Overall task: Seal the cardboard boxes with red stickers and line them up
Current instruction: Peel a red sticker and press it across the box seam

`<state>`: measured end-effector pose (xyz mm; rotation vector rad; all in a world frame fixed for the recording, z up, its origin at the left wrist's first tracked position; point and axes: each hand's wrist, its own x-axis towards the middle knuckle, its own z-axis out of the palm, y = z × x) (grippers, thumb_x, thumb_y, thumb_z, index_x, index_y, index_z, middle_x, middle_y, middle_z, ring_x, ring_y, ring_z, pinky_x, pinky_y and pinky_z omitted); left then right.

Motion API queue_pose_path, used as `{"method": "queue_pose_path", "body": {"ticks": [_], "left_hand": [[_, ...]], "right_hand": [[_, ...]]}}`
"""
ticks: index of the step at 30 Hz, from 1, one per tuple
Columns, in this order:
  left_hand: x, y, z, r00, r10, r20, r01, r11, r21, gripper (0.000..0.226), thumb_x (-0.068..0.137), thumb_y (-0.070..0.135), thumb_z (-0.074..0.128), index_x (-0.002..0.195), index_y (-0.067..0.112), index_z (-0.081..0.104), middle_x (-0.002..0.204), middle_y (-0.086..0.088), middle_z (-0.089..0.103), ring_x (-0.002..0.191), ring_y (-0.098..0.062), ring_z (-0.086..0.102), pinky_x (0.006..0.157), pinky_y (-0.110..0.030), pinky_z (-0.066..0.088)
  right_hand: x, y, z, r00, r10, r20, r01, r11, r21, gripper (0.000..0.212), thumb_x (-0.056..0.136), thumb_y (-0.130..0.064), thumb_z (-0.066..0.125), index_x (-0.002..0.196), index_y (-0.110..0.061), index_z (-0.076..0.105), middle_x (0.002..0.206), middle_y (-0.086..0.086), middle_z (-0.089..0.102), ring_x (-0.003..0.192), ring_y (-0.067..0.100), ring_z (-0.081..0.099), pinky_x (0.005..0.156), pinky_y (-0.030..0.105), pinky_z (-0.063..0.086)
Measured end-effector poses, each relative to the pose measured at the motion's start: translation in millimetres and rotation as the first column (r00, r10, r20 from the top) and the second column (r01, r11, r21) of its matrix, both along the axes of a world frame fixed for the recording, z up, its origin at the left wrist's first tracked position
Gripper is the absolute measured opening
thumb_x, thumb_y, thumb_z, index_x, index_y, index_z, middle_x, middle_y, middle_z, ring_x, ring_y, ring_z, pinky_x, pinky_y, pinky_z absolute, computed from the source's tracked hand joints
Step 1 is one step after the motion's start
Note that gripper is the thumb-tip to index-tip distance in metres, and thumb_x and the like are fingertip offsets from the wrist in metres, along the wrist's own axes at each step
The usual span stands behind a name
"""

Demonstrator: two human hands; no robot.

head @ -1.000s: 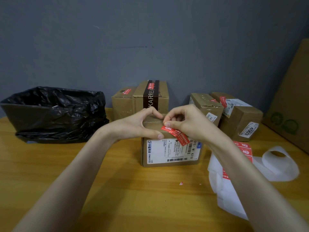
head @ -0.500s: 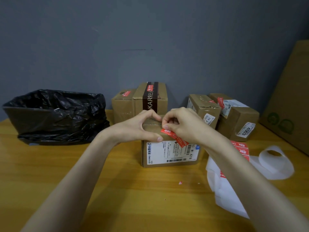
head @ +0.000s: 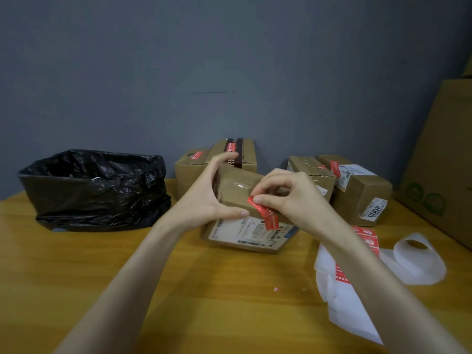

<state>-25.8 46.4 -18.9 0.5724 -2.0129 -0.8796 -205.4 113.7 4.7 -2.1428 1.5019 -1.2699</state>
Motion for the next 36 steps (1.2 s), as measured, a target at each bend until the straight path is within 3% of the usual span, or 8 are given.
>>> {"method": "queue_pose_path", "body": {"ticks": [5,9,16,20,23,28,32,36], "left_hand": [[7.3,29.4,50.7,0.984,-0.076,-0.163,0.031,0.966,-0.258,0.092,0.055,0.027,0.082,0.131,0.029,0.031,0.124,-0.009,0.046,0.113,-0.012,0.052,0.093,-0.021,0.043],[15.7,51.1,80.8,0.987,-0.134,-0.092,0.073,0.87,-0.488,0.092,0.058,0.022,0.081,0.131,0.017,0.024,0.124,-0.017,0.04,0.111,-0.015,0.049,0.091,-0.022,0.043],[18.5,56.2,87.5,0.983,-0.146,-0.111,0.064,0.839,-0.541,0.081,0.058,0.021,0.081,0.119,0.02,0.028,0.122,-0.022,0.038,0.105,-0.016,0.05,0.084,-0.027,0.048],[17.1,51.0,83.8,0.982,-0.121,-0.146,0.027,0.852,-0.523,0.078,0.057,0.025,0.083,0.114,0.022,0.03,0.121,-0.028,0.039,0.104,-0.036,0.05,0.083,-0.045,0.05],[13.6,48.1,79.0,0.983,-0.135,-0.125,0.054,0.86,-0.507,0.077,0.057,0.022,0.083,0.112,0.022,0.03,0.123,-0.026,0.039,0.108,-0.033,0.049,0.085,-0.037,0.049],[10.6,42.4,71.3,0.986,-0.095,-0.136,0.023,0.892,-0.451,0.074,0.056,0.026,0.083,0.11,0.027,0.032,0.125,-0.02,0.04,0.109,-0.026,0.049,0.088,-0.042,0.05],[12.5,39.2,70.3,0.986,-0.101,-0.134,0.038,0.914,-0.404,0.075,0.056,0.025,0.082,0.111,0.027,0.032,0.126,-0.013,0.039,0.112,-0.018,0.049,0.087,-0.032,0.05],[12.1,39.0,69.0,0.988,-0.088,-0.124,0.03,0.913,-0.407,0.075,0.056,0.026,0.083,0.111,0.028,0.032,0.126,-0.012,0.039,0.112,-0.017,0.049,0.089,-0.032,0.05]], "right_hand": [[12.3,27.9,32.9,0.994,0.061,0.092,-0.016,0.903,-0.428,0.005,0.075,-0.013,0.073,0.079,-0.015,0.075,0.079,-0.005,0.066,0.075,0.009,0.061,0.068,0.018,0.045],[20.0,52.4,49.7,0.998,0.065,0.017,-0.045,0.838,-0.545,0.003,0.079,-0.014,0.071,0.081,-0.015,0.073,0.081,-0.003,0.065,0.075,0.013,0.06,0.063,0.022,0.047],[21.0,52.5,47.1,0.999,0.044,0.014,-0.027,0.804,-0.594,0.002,0.08,-0.012,0.07,0.08,-0.014,0.071,0.081,0.001,0.064,0.07,0.017,0.057,0.06,0.024,0.044],[20.5,49.0,44.8,1.0,0.023,-0.009,-0.024,0.795,-0.606,0.004,0.081,-0.009,0.068,0.08,-0.012,0.071,0.081,0.0,0.063,0.07,0.013,0.056,0.061,0.02,0.044],[18.2,45.1,40.8,0.999,0.0,-0.052,-0.031,0.81,-0.586,0.009,0.083,-0.007,0.064,0.077,-0.013,0.067,0.079,-0.004,0.059,0.07,0.007,0.053,0.063,0.015,0.04],[12.5,37.3,30.4,0.974,-0.043,-0.224,-0.096,0.812,-0.575,0.009,0.087,-0.005,0.054,0.078,-0.005,0.058,0.082,0.0,0.053,0.074,0.006,0.047,0.067,0.014,0.039],[9.3,35.8,34.3,0.995,0.099,0.029,-0.074,0.878,-0.473,0.002,0.084,-0.015,0.061,0.083,-0.016,0.062,0.084,-0.004,0.059,0.076,0.016,0.055,0.067,0.033,0.047],[11.9,36.5,33.8,0.991,0.092,0.099,-0.035,0.882,-0.47,0.01,0.077,-0.014,0.07,0.085,-0.02,0.07,0.087,-0.004,0.061,0.071,0.011,0.055,0.061,0.025,0.045]]}}
